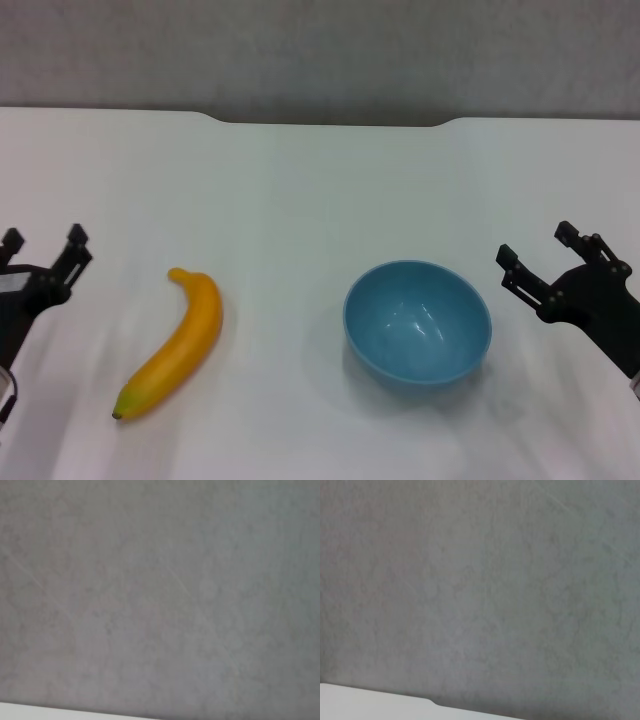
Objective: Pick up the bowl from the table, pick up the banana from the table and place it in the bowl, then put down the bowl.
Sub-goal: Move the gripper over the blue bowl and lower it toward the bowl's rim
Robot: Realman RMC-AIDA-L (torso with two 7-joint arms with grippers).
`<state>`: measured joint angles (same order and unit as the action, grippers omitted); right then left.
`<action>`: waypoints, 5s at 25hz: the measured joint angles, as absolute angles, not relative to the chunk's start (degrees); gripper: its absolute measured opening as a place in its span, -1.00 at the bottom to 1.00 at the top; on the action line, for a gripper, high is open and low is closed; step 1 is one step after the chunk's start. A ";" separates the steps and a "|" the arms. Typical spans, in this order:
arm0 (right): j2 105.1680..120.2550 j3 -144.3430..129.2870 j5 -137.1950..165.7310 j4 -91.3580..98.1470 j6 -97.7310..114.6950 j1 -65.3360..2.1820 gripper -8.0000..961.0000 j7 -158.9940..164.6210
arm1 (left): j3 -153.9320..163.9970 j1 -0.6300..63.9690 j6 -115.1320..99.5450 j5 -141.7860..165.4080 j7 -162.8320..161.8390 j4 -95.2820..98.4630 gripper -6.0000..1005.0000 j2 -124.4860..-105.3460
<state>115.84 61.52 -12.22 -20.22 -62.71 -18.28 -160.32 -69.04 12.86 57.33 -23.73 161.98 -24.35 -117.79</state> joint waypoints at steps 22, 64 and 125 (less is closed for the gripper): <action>115.31 61.16 -12.21 -24.80 -59.79 -18.00 0.86 -157.00 | -63.96 13.29 57.16 -21.97 150.93 -27.74 0.72 -115.49; 114.40 72.56 -18.96 -78.38 43.33 -25.41 0.85 -171.69 | -80.43 11.19 -37.32 -14.68 162.95 -87.43 0.72 -114.88; 115.11 68.83 -22.79 -63.18 26.69 -21.63 -0.63 -171.69 | -81.27 11.76 -37.22 -12.21 162.86 -85.31 0.72 -116.19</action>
